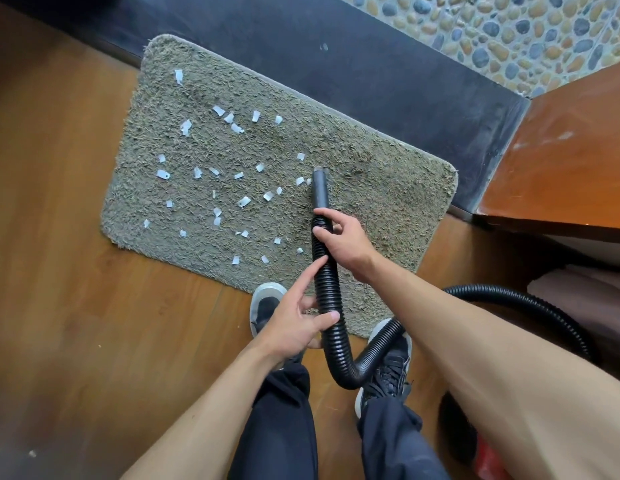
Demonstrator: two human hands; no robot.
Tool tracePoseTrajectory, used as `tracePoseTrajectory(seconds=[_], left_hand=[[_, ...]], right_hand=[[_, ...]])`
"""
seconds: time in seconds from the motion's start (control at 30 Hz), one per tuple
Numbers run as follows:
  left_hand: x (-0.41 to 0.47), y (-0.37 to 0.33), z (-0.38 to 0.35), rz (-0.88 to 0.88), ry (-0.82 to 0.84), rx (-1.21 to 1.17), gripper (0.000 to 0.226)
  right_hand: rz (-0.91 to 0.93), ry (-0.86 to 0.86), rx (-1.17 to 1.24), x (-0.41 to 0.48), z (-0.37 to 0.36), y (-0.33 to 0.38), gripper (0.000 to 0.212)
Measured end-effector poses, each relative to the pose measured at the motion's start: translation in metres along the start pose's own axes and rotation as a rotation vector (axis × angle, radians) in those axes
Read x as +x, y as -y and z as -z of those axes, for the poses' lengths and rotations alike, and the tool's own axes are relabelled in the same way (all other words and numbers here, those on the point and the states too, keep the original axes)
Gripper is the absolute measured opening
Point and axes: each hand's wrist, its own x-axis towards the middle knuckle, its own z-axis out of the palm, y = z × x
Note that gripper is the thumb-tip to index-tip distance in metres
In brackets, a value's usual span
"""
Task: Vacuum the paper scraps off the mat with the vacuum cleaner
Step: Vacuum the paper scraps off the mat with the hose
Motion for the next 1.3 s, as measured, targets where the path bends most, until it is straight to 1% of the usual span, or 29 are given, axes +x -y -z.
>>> tracePoseTrajectory(seconds=[0.23,0.4,0.6,0.77,0.87,1.1,1.3], left_hand=[[-0.002,0.000,0.012,-0.008,0.002,-0.040,0.082],[0.000,-0.004,0.017,-0.023,-0.035,-0.082,0.082],[0.003,-0.012,0.024,-0.029,-0.018,-0.080,0.083],[0.004,-0.016,0.023,-0.023,-0.028,-0.083,0.083],[0.003,-0.015,0.023,-0.025,-0.019,-0.072,0.082],[-0.003,-0.005,0.009,0.010,0.055,-0.047,0.082],[-0.013,0.010,0.010,0.016,0.052,-0.101,0.081]], right_hand=[[0.004,-0.010,-0.060,0.003,-0.012,0.005,0.040],[0.022,0.008,-0.080,0.011,-0.020,0.018,0.040],[0.060,-0.018,-0.123,0.017,-0.023,0.022,0.041],[0.034,-0.012,-0.133,0.022,-0.022,0.026,0.042],[0.027,-0.001,-0.110,0.017,-0.019,0.024,0.039],[-0.013,-0.057,-0.058,-0.002,-0.006,0.003,0.039],[-0.034,-0.019,-0.102,-0.012,-0.012,-0.005,0.040]])
